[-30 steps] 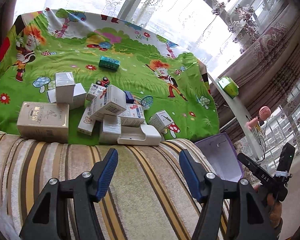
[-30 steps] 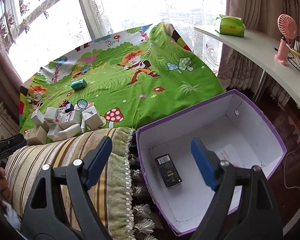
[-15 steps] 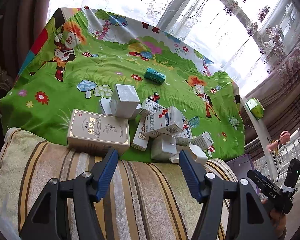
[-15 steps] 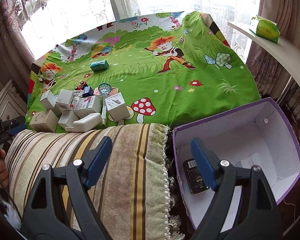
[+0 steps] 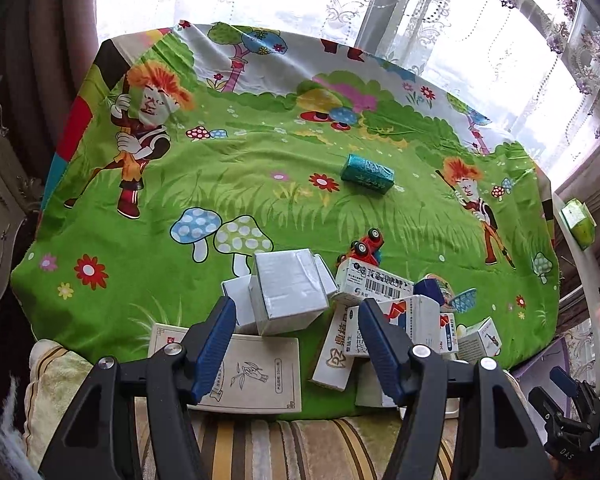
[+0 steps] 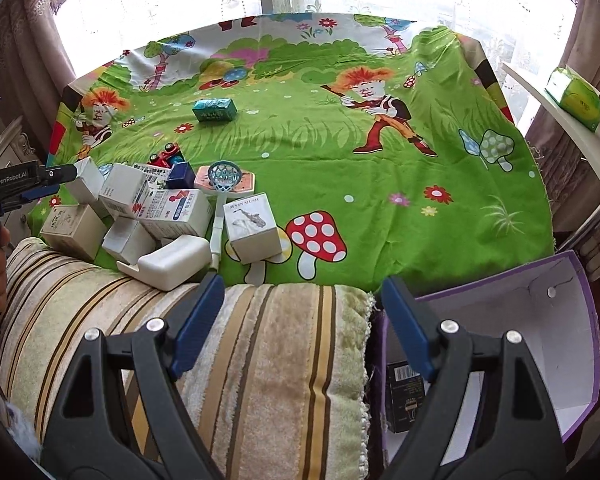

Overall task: Organize rigid objects
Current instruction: 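Move both tools back over the pile of boxes, then grasp a white box with the left tool while the right tool grasps the saxophone box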

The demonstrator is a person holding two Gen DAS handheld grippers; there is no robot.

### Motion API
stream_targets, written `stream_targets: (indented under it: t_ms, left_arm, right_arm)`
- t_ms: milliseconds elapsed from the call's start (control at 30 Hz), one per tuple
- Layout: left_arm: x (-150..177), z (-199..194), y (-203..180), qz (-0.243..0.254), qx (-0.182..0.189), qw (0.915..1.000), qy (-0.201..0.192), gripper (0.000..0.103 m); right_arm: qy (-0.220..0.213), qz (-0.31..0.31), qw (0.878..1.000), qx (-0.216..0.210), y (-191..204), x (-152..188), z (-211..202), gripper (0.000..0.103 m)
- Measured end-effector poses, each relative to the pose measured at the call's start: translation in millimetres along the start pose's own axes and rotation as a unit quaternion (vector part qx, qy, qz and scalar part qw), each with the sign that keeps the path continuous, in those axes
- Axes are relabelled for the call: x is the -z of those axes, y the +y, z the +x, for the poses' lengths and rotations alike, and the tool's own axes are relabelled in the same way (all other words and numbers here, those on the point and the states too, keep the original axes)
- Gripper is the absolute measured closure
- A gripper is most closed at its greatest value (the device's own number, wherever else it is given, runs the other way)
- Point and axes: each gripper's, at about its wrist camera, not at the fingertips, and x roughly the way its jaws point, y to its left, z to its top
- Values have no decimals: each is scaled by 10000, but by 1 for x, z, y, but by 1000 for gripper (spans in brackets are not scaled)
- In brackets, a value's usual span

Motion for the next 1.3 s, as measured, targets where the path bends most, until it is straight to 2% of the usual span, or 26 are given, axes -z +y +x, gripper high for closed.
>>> stream_targets:
  t_ms: [233,300,400,567,800,900,967,1000,1300]
  left_arm:
    - [-9,28,-3,78,-409,9988,252,41]
    - [-9,31,-3,114,-469,9984,289,55]
    - [-10,34,-3,148,-514,9981,313,68]
    - [-9,28,1,60,-435,9989,186,68]
    - [-1,1,-1,-87,-219,9995,-214,68]
    - [4,-13,-7,-63,-131,9991,-406,68]
    - [9,-21,-11,-70,-28,9988,-483,68]
    - [11,-25,-14,-67,12,9987,-510,68]
    - [33,-44,-44,155,454,9975,-514,68]
  right_arm:
    - [118,-361,9993,-48,16,-18,23,20]
    - [171,-466,9987,-65,21,-22,30,20]
    - [286,-602,9977,-75,27,-28,43,20]
    - [420,-732,9964,-103,32,-35,57,20]
    - [632,-853,9943,-95,36,-42,78,20]
    - [770,-894,9929,-119,38,-43,87,28]
    - [889,-885,9919,-180,38,-43,93,42]
    - [943,-867,9915,-217,37,-43,96,58]
    - [433,-452,9978,-227,19,-37,62,59]
